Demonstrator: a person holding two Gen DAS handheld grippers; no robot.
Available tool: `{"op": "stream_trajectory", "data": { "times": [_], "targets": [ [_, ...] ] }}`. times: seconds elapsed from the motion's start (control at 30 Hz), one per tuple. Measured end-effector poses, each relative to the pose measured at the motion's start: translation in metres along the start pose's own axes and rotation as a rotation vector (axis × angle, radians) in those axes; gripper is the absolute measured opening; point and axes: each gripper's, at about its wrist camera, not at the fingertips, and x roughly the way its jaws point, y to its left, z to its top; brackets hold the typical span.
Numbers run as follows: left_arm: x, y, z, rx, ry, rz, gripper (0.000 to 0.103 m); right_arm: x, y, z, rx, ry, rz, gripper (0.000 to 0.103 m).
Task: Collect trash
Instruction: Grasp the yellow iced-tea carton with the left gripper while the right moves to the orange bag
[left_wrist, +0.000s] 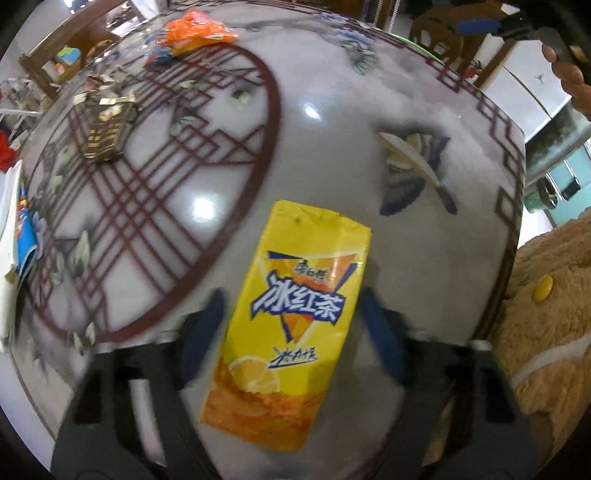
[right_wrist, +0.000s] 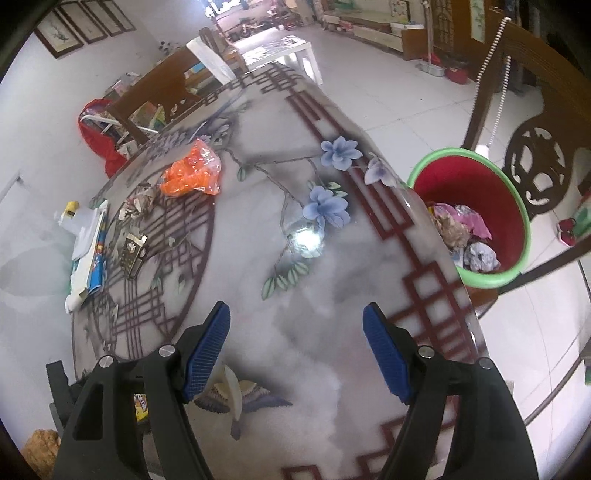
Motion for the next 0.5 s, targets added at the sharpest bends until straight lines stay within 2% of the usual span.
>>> {"op": "stream_trajectory", "data": {
  "times": [0.07,0.17,0.33,0.47,0.5],
  "targets": [
    [-0.001,0.003,0.002,-0.016,-0.022,-0.013,0.063,-0.002,0.001,-0.004,0.014,-0.005,-0.012,0.072],
    [-0.014,0.014,0.005,-0.094,-0.097,-0.014,0.062,-0.003,0.007,-0.008,0.023,-0.011,-0.022,0.072],
    [-0.045,0.050,0.015,-0.346,-0.223,0.044,0.062,0.007,0.028,-0.009,0.003,-0.002,-0.021,0.072],
    [-0.072,0.081,0.018,-0.573,-0.326,0.019,0.062,0.019,0.056,-0.001,-0.052,0.005,-0.009,0.072],
    [-0.076,0.085,0.019,-0.603,-0.347,0.011,0.062,0.022,0.063,0.002,-0.069,0.005,-0.007,0.072]
  ]
}}
